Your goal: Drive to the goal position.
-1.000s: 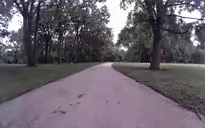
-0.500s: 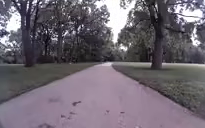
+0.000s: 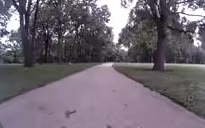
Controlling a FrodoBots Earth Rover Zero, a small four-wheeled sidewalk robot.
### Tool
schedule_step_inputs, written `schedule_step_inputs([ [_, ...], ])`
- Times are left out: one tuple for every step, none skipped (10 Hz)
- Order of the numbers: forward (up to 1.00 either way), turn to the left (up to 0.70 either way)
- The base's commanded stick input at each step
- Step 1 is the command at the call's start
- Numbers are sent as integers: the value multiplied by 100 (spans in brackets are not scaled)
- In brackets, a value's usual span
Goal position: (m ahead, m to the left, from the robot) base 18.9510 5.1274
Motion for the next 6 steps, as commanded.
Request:
schedule_step_inputs([
  [70,0],
  [70,0],
  [70,0],
  [70,0],
  [70,0],
  [70,0],
])
